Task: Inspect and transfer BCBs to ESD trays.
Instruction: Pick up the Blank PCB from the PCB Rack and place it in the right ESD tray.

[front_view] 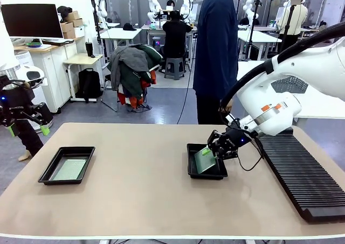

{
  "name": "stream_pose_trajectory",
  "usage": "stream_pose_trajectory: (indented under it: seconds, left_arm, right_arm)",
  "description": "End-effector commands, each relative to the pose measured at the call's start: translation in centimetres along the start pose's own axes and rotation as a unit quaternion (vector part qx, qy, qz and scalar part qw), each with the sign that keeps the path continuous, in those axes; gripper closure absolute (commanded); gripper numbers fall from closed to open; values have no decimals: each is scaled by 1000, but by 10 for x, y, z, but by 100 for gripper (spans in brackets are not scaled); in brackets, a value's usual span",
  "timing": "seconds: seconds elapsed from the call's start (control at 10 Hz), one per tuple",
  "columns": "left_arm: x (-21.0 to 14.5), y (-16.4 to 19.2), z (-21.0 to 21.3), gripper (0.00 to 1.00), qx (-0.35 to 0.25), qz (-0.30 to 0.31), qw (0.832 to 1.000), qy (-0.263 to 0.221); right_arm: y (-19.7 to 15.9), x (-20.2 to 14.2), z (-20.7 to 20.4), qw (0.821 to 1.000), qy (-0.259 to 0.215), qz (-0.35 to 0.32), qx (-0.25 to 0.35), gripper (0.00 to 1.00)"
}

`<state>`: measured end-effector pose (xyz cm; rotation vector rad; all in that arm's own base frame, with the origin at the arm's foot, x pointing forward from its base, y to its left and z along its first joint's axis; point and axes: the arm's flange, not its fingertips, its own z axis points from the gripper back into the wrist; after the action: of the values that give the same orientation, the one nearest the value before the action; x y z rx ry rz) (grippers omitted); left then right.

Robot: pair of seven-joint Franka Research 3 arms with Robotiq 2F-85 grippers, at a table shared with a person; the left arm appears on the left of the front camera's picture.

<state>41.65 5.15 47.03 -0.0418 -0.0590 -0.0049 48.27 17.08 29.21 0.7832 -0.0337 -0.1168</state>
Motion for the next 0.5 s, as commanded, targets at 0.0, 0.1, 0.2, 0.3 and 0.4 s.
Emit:
stream_pose_trajectory:
  seconds: [0.0,0.1,0.2,0.3,0.4]
  left_arm:
    - [0,0,-2,0,-4,1,1000,-4]
    - [0,0,-2,0,-4,1,1000,-4]
    - [0,0,-2,0,-4,1,1000,-4]
    - [0,0,-2,0,-4,1,1000,-4]
    - [0,0,-2,0,-4,1,1000,-4]
  right_arm:
    - [16,-6,3,999,-1,-6,-38,53]
    - [22,-6,6,998,-1,-9,-60,47]
    - [29,-6,8,997,-1,-10,-80,41]
    - [40,-7,12,995,1,-7,-101,37]
    - [51,-8,17,992,4,-6,-129,30]
